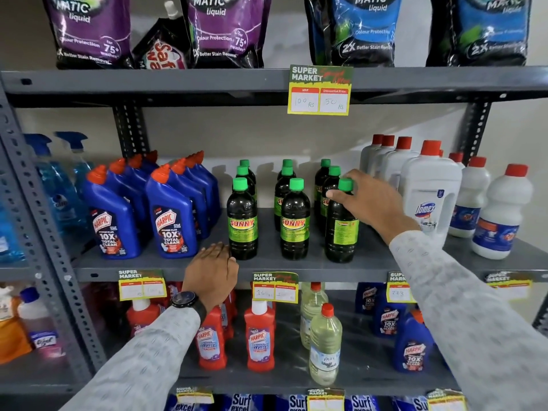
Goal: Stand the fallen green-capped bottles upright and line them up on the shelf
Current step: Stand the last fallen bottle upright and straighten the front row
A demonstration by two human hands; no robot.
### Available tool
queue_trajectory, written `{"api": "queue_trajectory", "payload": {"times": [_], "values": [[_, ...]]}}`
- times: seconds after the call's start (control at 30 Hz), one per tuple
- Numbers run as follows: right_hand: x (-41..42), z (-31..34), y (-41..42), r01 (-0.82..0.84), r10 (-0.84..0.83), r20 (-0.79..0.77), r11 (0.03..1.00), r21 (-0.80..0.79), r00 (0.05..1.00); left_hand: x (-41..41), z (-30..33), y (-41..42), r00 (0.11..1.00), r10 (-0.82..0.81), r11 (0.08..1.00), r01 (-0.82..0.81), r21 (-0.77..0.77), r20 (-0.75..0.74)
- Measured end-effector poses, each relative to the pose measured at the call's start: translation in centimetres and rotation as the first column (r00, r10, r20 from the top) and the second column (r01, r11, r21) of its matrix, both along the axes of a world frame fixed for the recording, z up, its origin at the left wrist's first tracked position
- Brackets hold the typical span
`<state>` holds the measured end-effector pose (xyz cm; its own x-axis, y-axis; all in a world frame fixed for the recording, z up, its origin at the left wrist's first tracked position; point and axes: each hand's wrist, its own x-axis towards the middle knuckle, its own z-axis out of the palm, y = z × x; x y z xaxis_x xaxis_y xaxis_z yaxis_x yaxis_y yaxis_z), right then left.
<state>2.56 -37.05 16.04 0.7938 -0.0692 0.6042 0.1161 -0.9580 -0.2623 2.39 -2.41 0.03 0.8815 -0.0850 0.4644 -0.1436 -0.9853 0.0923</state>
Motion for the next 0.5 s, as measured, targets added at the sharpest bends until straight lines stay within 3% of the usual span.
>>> {"api": "queue_trajectory", "payload": {"times": [0.1,0.23,0.27,0.33,0.5], "values": [[-0.4,-2.7,-0.6,-0.110,0.103,0.040,0.957,0.269,0.994,0.1,0.0,0.0,1.000,0.011,1.000,-0.012,0.013,0.008],[-0.8,-7.2,-1.0,-0.273,0.361,0.047,0.606,0.747,0.931,0.1,0.0,-0.1,1.000,0.020,1.000,-0.020,0.013,0.003],[-0.6,-8.3,-1.0,-0.270,0.406,0.035,0.540,0.797,0.913,0.1,0.0,-0.1,1.000,0.020,1.000,-0.020,0.009,0.003],[0.0,-10.0,-0.9,-0.247,0.437,0.002,0.503,0.828,0.899,0.0,0.0,-0.2,1.000,0.021,1.000,-0.021,0.010,0.007],[0.9,-11.3,-1.1,-0.232,0.440,-0.049,0.562,0.794,0.897,0.0,0.1,-0.2,1.000,0.026,1.000,-0.026,0.017,0.008]]}}
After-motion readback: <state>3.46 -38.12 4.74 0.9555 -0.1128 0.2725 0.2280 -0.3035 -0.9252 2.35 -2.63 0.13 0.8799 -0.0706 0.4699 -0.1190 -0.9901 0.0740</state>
